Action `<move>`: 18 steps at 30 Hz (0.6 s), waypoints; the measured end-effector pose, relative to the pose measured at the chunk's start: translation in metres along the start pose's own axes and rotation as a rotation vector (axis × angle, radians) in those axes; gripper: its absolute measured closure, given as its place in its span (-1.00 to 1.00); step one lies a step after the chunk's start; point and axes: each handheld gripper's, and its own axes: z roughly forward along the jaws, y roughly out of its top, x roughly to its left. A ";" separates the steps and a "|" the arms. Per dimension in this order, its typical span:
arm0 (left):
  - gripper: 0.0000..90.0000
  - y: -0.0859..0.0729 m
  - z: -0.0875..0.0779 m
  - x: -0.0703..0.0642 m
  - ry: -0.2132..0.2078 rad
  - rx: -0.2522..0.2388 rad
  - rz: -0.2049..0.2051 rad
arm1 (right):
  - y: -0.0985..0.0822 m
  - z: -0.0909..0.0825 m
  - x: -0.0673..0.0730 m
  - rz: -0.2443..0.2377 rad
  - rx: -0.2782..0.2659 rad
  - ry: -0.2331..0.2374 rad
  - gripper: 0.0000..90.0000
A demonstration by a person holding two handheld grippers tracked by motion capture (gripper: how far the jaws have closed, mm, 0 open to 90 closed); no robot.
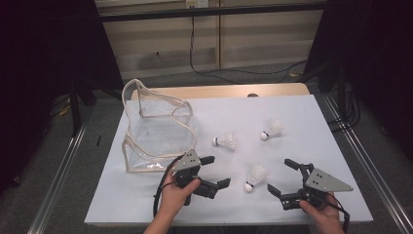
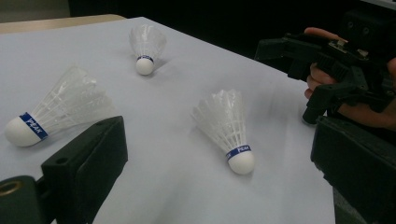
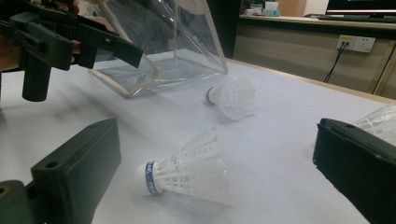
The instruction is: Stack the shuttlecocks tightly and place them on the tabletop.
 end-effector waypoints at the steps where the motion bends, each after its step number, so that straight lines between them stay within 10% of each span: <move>1: -0.91 -0.001 -0.001 0.000 0.003 -0.001 0.005 | 0.000 0.000 0.000 -0.004 0.002 0.000 -0.99; 18: -0.92 -0.015 -0.026 0.006 0.000 -0.027 -0.009 | 0.000 0.001 0.001 -0.009 0.004 0.003 -0.99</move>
